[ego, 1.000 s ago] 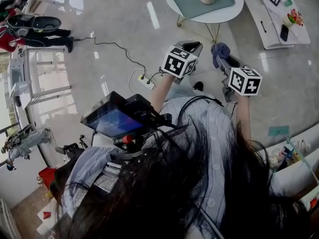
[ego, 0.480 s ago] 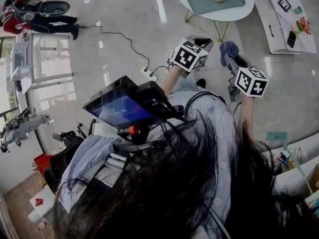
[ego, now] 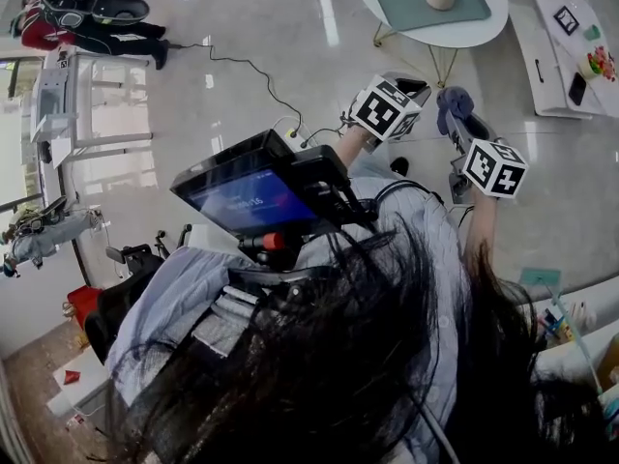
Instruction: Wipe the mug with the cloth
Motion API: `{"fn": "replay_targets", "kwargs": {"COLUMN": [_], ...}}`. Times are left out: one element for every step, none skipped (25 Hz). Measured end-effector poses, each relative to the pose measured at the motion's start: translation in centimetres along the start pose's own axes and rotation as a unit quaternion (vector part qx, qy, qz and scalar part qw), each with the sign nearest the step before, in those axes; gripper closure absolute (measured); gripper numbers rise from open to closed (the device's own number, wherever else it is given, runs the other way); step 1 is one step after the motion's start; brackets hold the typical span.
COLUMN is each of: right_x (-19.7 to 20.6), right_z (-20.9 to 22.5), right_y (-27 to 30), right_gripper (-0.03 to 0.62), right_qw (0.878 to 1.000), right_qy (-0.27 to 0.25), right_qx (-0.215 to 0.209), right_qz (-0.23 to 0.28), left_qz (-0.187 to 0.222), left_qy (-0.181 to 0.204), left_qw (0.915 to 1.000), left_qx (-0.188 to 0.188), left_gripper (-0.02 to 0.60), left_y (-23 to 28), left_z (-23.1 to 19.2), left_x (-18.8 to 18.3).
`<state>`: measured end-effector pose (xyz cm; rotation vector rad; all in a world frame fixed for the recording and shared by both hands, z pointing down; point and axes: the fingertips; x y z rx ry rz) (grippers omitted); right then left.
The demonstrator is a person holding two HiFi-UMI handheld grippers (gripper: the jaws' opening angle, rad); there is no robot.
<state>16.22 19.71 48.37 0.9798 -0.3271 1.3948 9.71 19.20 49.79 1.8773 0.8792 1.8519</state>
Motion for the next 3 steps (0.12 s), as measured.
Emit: {"fn": "replay_targets", "kwargs": {"right_x": [-0.01, -0.02, -0.03], "right_z": [-0.11, -0.24, -0.37], "right_y": [-0.01, 0.01, 0.03], "right_gripper": [0.496, 0.496, 0.496], "right_qw": [1.000, 1.000, 1.000], "right_qy": [0.001, 0.002, 0.002], "right_qx": [0.000, 0.000, 0.000], "right_qz": [0.001, 0.001, 0.002], "left_qz": [-0.002, -0.003, -0.005], "left_qy": [0.001, 0.002, 0.002], "left_qw": [1.0000, 1.0000, 1.0000], "left_qx": [0.001, 0.002, 0.002], "left_gripper": [0.546, 0.546, 0.546], "left_y": [-0.05, -0.11, -0.18], "left_z": [0.05, 0.08, 0.11], "left_x": [0.02, 0.05, 0.07]}}
Point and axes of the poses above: the fingertips, and each gripper's own axes: y forward along the fingers, z to its right, x out of its underside, and after that the axes turned 13 degrees about -x, right-handed
